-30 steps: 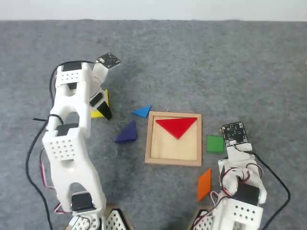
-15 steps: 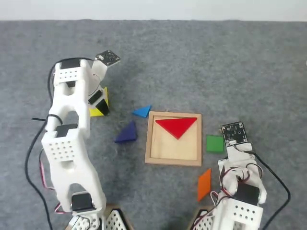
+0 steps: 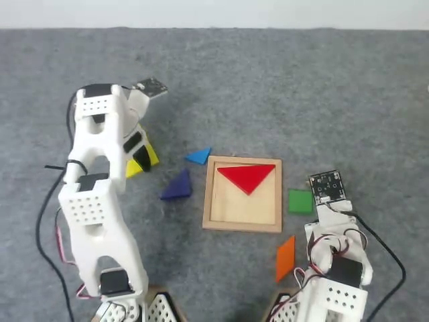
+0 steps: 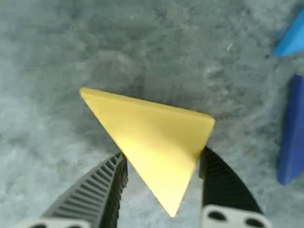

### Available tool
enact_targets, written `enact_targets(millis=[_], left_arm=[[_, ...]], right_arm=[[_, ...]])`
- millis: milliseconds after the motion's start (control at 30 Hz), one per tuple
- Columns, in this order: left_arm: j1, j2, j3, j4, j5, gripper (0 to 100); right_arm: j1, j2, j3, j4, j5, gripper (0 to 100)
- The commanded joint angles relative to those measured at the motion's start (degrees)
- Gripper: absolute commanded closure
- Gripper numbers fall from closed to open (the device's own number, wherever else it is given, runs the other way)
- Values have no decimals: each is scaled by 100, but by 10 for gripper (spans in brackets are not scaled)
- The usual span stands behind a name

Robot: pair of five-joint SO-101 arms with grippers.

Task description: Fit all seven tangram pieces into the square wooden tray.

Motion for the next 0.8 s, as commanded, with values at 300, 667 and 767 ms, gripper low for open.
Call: enact_targets(millis=[300, 667, 767], left_arm=[[756, -123, 215, -44, 695, 862], [835, -185, 189, -334, 1116, 908], [712, -220, -31, -334, 1582, 866]], right_arm=[[40, -75, 88, -4, 70, 933], [40, -75, 88, -4, 70, 933], [40, -75, 88, -4, 70, 933]])
